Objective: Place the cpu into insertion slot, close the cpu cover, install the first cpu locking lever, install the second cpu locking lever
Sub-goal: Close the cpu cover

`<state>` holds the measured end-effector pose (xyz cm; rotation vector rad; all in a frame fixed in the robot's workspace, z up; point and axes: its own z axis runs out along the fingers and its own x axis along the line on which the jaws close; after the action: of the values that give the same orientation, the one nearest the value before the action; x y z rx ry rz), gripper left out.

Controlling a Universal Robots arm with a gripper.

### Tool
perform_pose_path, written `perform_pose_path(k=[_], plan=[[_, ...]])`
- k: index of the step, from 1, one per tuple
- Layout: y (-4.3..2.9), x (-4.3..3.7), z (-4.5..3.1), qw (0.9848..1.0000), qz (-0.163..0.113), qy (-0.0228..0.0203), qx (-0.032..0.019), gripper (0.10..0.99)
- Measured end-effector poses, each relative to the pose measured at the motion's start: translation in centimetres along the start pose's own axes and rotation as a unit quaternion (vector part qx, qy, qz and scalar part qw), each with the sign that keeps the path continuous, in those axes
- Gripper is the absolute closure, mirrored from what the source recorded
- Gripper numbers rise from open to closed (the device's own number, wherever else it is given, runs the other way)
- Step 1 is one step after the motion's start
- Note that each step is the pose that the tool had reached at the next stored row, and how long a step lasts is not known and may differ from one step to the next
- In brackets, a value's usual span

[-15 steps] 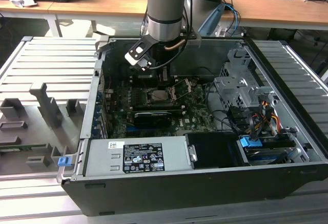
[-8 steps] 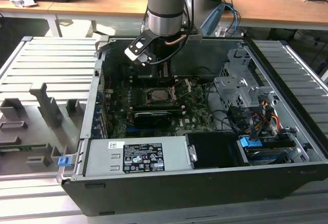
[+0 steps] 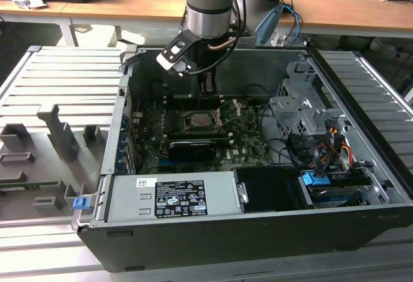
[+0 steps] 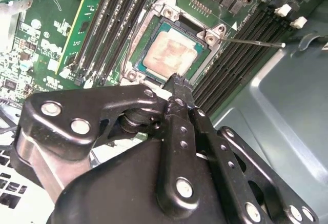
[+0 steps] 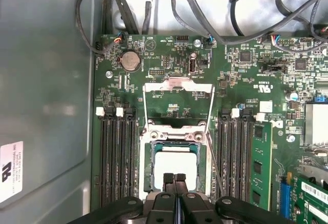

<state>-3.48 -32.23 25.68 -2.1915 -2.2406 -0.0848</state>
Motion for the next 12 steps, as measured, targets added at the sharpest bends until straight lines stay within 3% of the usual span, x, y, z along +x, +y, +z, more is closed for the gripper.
perform_pose_path(k=[6, 12], plan=[[0.29, 0.0, -0.01, 1.0, -0.001, 0.0005, 0.0001, 0.98], [0.32, 0.11, -0.9, 1.0, -0.001, 0.0004, 0.0001, 0.98]])
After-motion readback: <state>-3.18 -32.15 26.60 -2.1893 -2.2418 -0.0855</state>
